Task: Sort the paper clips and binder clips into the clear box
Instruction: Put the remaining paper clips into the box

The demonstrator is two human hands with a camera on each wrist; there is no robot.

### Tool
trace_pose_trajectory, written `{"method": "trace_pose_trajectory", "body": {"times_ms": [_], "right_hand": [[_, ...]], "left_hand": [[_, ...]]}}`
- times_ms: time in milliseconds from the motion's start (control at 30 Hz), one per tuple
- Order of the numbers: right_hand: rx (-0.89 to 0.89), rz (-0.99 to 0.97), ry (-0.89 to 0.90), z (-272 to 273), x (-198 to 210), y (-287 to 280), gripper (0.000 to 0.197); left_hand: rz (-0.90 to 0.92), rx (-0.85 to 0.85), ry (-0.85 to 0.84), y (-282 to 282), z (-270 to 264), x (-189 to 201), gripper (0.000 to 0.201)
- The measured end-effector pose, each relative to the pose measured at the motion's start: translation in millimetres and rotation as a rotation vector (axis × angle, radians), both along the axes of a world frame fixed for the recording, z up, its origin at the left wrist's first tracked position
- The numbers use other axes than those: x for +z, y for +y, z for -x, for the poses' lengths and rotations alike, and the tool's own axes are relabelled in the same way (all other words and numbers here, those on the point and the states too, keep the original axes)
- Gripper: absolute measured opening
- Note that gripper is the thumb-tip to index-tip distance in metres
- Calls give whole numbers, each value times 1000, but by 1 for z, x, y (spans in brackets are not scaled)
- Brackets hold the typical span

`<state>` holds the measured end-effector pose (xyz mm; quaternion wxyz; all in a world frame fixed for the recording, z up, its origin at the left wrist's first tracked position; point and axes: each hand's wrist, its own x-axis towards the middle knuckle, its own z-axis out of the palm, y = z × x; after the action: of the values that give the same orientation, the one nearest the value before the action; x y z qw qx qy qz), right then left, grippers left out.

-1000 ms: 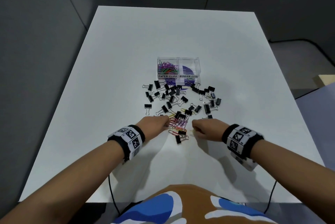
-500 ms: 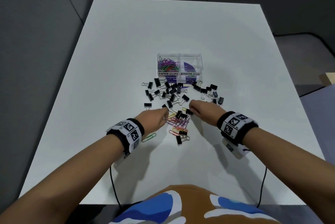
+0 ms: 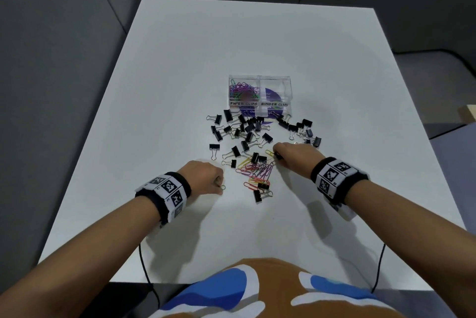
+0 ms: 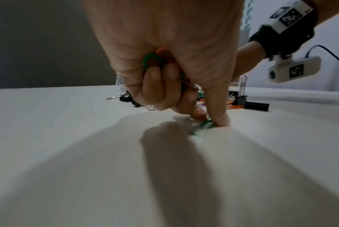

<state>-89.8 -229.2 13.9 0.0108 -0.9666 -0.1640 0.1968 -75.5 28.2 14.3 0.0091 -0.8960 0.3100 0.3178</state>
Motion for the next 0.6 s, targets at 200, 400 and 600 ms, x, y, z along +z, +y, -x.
{"method": "trace_pose_trajectory", "body": {"times_ms": [200, 400, 600], "right_hand": [[-229, 10, 53, 8, 5, -33, 27], [-136, 2, -27, 11, 11, -16, 30], [-140, 26, 23, -7, -2, 21, 19]], "left_hand": [[103, 36, 35, 5, 0, -4, 16], [123, -24, -106, -17, -8, 8, 21], [101, -47, -139, -48, -11, 11, 39]]}}
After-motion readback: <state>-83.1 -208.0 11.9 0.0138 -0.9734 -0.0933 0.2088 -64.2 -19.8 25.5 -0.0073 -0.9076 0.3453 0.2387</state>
